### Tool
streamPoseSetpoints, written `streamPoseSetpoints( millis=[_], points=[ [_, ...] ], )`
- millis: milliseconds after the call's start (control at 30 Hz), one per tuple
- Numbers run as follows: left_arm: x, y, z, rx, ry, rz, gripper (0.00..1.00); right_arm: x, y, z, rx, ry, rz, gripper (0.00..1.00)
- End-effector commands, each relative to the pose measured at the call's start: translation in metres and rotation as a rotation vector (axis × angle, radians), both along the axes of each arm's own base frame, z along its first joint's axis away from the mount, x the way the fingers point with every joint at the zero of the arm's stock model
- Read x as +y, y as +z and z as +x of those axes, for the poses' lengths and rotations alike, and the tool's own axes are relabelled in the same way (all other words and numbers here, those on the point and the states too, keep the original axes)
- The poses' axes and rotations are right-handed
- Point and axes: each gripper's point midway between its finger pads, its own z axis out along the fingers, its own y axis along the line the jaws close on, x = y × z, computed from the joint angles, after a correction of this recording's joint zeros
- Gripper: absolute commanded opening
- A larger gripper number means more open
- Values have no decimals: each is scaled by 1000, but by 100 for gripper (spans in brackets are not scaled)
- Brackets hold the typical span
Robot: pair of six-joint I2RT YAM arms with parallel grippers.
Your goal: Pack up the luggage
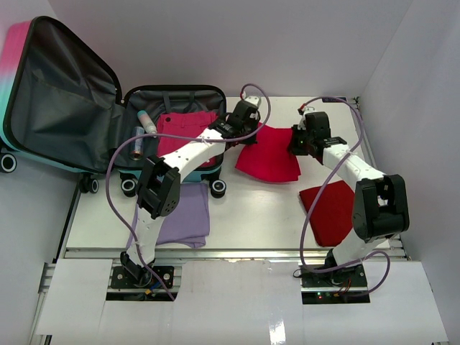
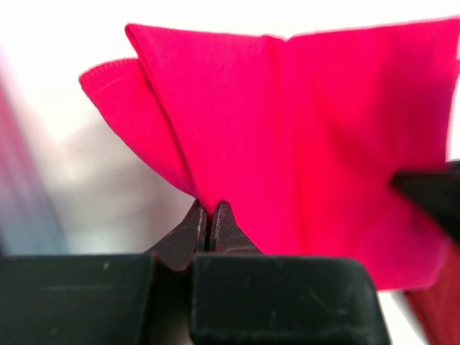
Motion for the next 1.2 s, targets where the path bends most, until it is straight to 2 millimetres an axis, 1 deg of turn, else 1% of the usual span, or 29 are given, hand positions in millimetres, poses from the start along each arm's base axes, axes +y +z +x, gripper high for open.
streamPoseSetpoints(
  millis=[0, 33, 67, 133, 200, 233, 300, 333, 367, 400, 467, 500, 533, 600, 633, 667, 733, 800, 833, 900, 933, 967, 1000, 1067, 1100, 1167],
  points=[
    [25, 102, 11, -158, 43, -4, 0, 31, 89, 16, -187, 46, 80, 8],
    [32, 116, 12, -177, 53, -2, 0, 41, 97, 14, -201, 64, 91, 8],
    [34, 117, 14, -185, 58, 9, 0, 43, 105, 16, -215, 66, 99, 8],
    [56, 139, 20, -219, 99, 23, 0, 67, 133, 18, -267, 107, 129, 8],
    [77, 153, 27, -233, 135, 16, 0, 88, 153, 20, -304, 132, 153, 8],
    [88, 158, 31, -237, 154, 13, 0, 96, 147, 19, -293, 148, 151, 8],
    [120, 165, 40, -240, 205, 22, 0, 124, 168, 25, -324, 184, 190, 8],
    [124, 166, 42, -242, 212, 28, 0, 129, 173, 30, -333, 187, 198, 8],
    [147, 166, 48, -245, 249, 44, 0, 148, 181, 32, -348, 214, 220, 8],
    [165, 167, 53, -250, 279, 57, 0, 164, 188, 33, -360, 236, 237, 8],
    [191, 175, 60, -287, 326, 98, 0, 190, 194, 38, -376, 267, 257, 8],
    [199, 177, 62, -298, 345, 115, 0, 197, 197, 40, -383, 272, 265, 8],
    [211, 180, 67, -319, 366, 140, 0, 210, 198, 44, -385, 287, 280, 8],
    [227, 179, 74, -336, 399, 171, 0, 228, 186, 52, -370, 307, 290, 8],
    [232, 177, 76, -341, 404, 188, 0, 235, 191, 56, -380, 313, 307, 8],
    [239, 175, 79, -341, 411, 201, 0, 241, 191, 60, -382, 317, 325, 8],
    [254, 168, 86, -332, 438, 217, 0, 255, 175, 69, -360, 326, 353, 8],
    [268, 159, 91, -316, 459, 233, 0, 269, 166, 75, -345, 340, 389, 8],
    [276, 153, 92, -306, 473, 246, 0, 275, 166, 78, -346, 343, 405, 8],
    [290, 132, 95, -272, 490, 266, 0, 288, 146, 84, -320, 352, 414, 8],
    [299, 123, 97, -256, 495, 269, 0, 292, 143, 87, -318, 350, 422, 8],
    [309, 110, 98, -235, 503, 272, 0, 296, 134, 89, -307, 350, 426, 8],
    [319, 94, 99, -209, 514, 275, 0, 300, 119, 92, -286, 351, 427, 8],
    [336, 74, 102, -180, 532, 276, 0, 307, 103, 100, -284, 357, 439, 8],
    [341, 59, 102, -158, 535, 280, 0, 310, 97, 102, -280, 356, 439, 8],
    [346, 38, 105, -128, 535, 269, 0, 311, 82, 110, -271, 341, 432, 8]
  ],
)
